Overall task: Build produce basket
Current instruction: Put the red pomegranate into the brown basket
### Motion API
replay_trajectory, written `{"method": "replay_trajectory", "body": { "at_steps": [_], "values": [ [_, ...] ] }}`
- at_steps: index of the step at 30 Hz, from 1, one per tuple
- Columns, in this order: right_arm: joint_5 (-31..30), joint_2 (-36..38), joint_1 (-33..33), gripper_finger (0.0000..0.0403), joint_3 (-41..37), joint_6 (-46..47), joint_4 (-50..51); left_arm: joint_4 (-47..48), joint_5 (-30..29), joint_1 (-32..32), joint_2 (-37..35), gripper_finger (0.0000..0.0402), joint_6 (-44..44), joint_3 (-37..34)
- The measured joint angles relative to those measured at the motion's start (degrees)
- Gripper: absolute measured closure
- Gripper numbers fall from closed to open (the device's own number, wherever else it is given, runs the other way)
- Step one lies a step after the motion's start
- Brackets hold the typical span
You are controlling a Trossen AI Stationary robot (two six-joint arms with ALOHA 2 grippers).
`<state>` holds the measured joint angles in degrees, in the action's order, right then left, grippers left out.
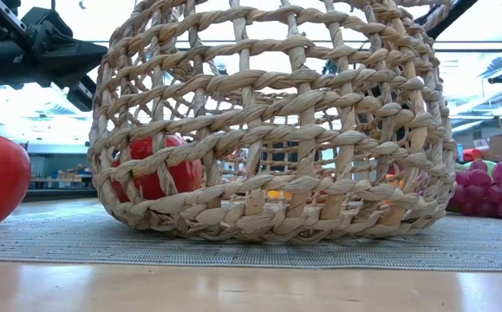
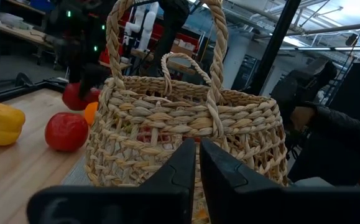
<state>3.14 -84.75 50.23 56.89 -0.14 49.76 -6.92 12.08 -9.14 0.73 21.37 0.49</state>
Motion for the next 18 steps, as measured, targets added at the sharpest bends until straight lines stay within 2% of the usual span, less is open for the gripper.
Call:
{"method": "replay_trajectory", "body": {
  "at_steps": [5,12,18],
  "values": [
    [7.8,1.8,-0.1,0.0055,3.9,0.2,0.1,0.0,0.0,0.0,0.0,0.0368,0.0,0.0],
    [22.1,7.3,-1.8,0.0055,8.7,2.9,-3.7,0.0,0.0,0.0,0.0,0.037,0.0,0.0],
    [27.1,12.5,-4.7,0.0056,10.9,8.2,-10.5,0.0,0.0,0.0,0.0,0.0373,0.0,0.0]
  ]
}}
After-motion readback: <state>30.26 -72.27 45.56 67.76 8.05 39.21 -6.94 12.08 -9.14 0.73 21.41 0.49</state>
